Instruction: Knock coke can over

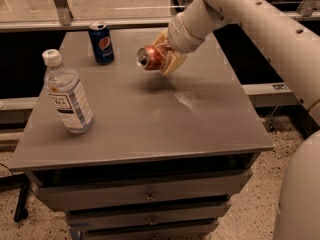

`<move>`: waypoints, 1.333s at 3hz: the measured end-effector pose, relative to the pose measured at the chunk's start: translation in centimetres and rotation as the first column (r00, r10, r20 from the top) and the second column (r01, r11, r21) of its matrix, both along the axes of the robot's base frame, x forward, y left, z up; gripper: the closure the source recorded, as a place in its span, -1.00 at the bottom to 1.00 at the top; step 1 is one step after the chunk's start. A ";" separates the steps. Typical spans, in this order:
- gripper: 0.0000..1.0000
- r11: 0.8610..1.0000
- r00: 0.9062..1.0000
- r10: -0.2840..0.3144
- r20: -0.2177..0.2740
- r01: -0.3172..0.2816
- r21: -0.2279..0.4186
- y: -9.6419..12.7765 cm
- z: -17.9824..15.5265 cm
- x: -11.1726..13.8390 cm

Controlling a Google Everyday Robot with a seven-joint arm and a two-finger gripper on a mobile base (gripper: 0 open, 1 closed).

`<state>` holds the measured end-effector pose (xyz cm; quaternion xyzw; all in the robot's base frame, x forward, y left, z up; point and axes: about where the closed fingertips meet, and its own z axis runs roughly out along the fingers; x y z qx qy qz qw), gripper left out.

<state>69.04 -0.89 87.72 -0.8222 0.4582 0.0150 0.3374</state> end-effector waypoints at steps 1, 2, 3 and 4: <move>1.00 0.972 0.991 0.132 0.013 -0.127 -0.199 -0.4 -1.9 -1.6; 0.70 0.918 0.971 0.241 0.011 -0.224 -0.328 -1.0 -2.7 -2.4; 0.24 0.863 0.942 0.334 -0.002 -0.307 -0.401 -1.3 -3.1 -3.0; -0.23 0.815 0.913 0.407 -0.013 -0.370 -0.446 -1.5 -3.2 -3.2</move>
Offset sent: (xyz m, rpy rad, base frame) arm -0.0304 -0.0228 -0.0291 -0.4956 -0.0947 0.3756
